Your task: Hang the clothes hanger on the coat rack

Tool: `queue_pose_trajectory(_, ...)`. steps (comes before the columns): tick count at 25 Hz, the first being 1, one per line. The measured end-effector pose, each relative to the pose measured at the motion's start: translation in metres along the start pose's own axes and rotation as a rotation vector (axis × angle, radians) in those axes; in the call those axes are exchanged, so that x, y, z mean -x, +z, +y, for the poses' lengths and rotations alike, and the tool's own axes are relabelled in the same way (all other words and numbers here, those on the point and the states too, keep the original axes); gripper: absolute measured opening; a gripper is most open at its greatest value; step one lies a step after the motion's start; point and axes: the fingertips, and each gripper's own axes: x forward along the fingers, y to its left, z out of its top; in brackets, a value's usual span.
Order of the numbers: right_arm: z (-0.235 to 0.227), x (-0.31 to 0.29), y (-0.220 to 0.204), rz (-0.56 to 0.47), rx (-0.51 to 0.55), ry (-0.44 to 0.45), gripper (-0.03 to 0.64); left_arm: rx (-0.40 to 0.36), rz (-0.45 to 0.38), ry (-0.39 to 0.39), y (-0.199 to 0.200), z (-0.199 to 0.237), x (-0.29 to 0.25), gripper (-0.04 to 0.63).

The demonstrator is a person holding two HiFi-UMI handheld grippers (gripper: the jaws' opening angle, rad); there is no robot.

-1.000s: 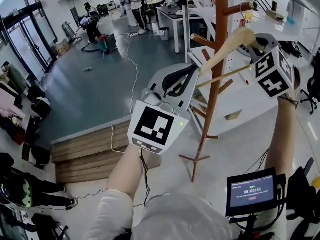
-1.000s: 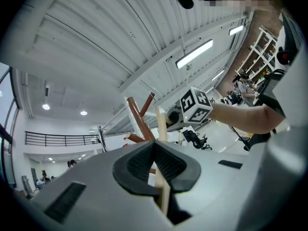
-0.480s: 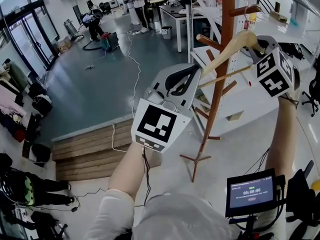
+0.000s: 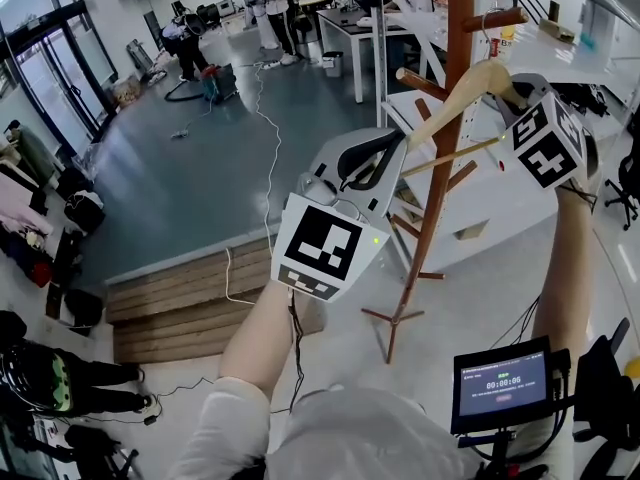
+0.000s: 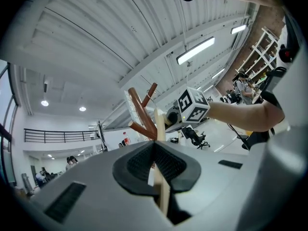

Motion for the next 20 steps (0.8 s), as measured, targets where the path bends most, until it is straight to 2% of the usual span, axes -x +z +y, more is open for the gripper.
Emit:
queue_pose_trajectory(9,0.02,-0.016,-0.004,0.007,-0.004,0.03,0.061,0.04,0.043,-0.001,-0.021,0.0,0.002,0.006)
queue_pose_trajectory(20,0.019,-0.022,-0.002,-0.051,-0.018,-0.042,0.063,0.067,0.02,-0.002,-0.024,0.0,0.007,0.007)
